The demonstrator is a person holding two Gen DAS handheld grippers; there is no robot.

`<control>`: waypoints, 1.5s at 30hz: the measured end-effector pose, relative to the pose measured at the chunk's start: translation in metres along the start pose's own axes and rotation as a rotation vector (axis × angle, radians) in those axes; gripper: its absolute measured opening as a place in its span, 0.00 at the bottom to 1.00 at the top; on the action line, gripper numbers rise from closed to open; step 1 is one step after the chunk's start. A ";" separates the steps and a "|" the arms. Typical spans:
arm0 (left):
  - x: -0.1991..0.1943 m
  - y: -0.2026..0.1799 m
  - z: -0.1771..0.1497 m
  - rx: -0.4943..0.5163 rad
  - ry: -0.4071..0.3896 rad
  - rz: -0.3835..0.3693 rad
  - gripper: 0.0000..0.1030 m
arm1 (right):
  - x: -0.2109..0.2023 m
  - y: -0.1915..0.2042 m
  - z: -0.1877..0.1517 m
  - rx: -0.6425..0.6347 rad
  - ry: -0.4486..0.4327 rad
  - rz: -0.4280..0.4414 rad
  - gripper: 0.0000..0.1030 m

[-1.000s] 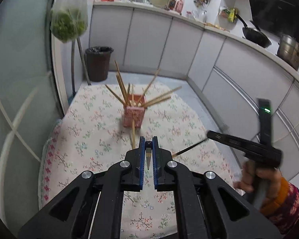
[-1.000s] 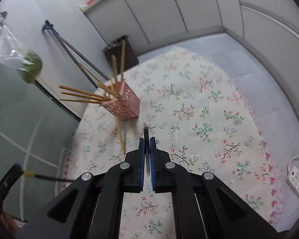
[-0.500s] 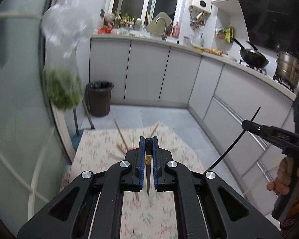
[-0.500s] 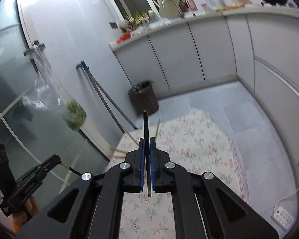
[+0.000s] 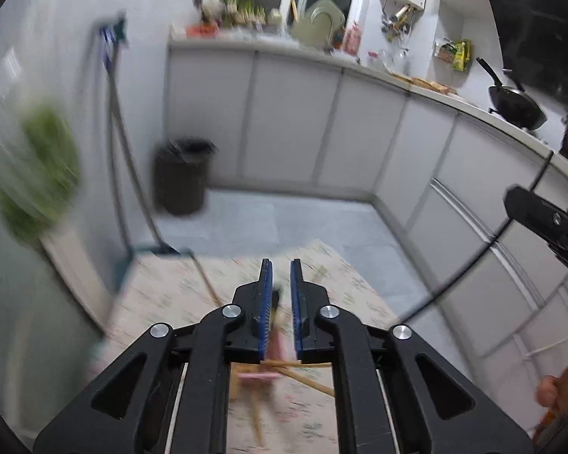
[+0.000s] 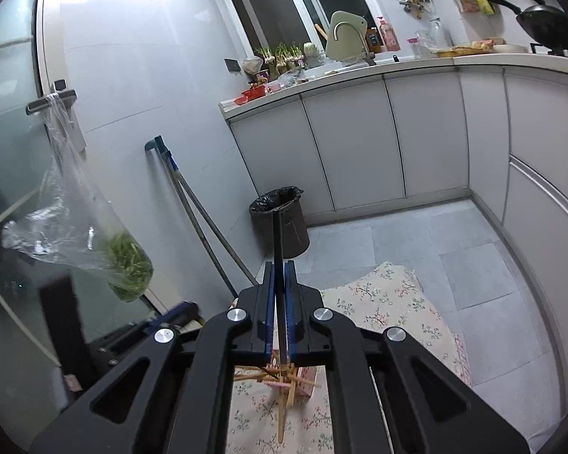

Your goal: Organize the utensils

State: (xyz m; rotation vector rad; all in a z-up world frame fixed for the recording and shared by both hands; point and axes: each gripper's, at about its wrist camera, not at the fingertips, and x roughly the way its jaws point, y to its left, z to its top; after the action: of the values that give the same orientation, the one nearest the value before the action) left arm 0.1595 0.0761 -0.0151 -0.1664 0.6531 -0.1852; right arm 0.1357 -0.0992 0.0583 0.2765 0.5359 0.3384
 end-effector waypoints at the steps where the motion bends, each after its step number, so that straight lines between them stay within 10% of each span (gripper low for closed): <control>1: 0.002 0.006 -0.005 -0.025 0.005 0.011 0.14 | 0.007 -0.001 -0.003 0.001 0.010 0.001 0.05; 12: -0.096 0.045 -0.012 -0.196 -0.210 -0.006 0.14 | 0.046 0.008 -0.018 0.032 0.067 -0.019 0.05; 31: -0.083 0.074 -0.015 -0.237 -0.157 0.037 0.19 | 0.135 0.054 -0.047 -0.035 0.103 -0.044 0.05; 41: -0.103 0.049 -0.024 -0.190 -0.189 0.106 0.31 | 0.099 0.028 -0.093 -0.019 0.100 -0.090 0.21; 45: -0.104 0.012 -0.031 -0.110 -0.239 0.191 0.55 | 0.052 0.023 -0.093 -0.044 0.031 -0.198 0.52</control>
State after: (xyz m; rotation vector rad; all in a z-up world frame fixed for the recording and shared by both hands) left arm 0.0605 0.1083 0.0190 -0.2269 0.4374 0.0546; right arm 0.1218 -0.0427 -0.0339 0.1744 0.5808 0.1622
